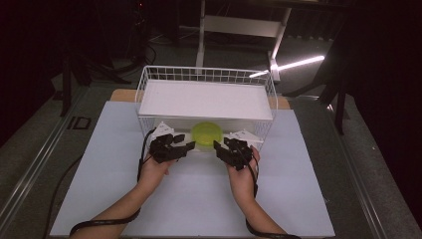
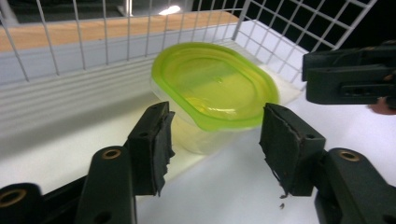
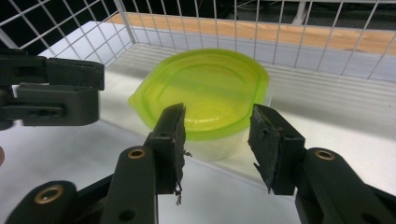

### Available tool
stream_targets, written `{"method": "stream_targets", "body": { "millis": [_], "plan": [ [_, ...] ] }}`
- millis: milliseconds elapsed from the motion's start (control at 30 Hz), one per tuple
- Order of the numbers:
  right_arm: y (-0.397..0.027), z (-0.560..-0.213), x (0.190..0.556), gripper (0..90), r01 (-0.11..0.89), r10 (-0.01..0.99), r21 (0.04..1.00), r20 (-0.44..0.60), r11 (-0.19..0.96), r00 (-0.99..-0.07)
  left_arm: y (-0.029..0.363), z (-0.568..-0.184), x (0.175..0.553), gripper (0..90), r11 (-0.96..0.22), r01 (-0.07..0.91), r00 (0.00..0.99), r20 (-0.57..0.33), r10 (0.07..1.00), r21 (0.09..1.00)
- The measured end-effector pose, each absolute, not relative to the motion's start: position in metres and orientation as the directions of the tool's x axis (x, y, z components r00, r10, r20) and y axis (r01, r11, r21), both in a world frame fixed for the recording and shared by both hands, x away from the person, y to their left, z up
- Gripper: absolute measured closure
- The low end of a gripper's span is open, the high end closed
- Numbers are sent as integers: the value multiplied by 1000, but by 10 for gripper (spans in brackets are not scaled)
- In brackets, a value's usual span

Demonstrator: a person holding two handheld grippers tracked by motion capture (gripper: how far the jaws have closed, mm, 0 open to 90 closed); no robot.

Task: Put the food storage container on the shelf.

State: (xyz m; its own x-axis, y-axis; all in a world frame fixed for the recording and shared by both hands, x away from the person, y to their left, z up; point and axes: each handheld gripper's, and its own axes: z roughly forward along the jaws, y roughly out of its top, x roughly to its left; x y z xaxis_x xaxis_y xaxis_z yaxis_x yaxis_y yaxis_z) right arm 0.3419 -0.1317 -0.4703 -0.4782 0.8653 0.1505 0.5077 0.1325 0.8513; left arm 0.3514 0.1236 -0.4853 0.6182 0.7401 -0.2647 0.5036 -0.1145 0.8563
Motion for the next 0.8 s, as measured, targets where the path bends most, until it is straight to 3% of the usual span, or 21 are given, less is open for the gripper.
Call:
{"method": "stream_targets", "body": {
  "millis": [267,367,467,567,667,733,800],
  "plan": [
    [-132,-479,329,548,506,866,848,127,157,-483,132,-488,327,396,-124,499,654,-278,704,858],
    [-132,-484,327,551,510,865,844,124,166,-486,139,-487,316,299,-136,478,713,-293,637,868],
    [-132,-489,327,549,530,863,832,141,162,-485,142,-484,304,294,-162,450,711,-242,660,878],
    [-132,-493,328,544,538,861,826,145,165,-487,144,-482,296,181,-169,454,719,-248,649,875],
    [-129,-495,326,545,536,863,824,127,182,-488,148,-481,287,130,-168,439,723,-236,649,883],
    [-127,-495,326,549,535,863,823,119,191,-491,151,-480,282,19,-176,450,718,-238,654,875],
    [-126,-495,325,570,533,864,824,117,190,-490,155,-480,275,18,-178,457,708,-236,665,871]
  ]
}}
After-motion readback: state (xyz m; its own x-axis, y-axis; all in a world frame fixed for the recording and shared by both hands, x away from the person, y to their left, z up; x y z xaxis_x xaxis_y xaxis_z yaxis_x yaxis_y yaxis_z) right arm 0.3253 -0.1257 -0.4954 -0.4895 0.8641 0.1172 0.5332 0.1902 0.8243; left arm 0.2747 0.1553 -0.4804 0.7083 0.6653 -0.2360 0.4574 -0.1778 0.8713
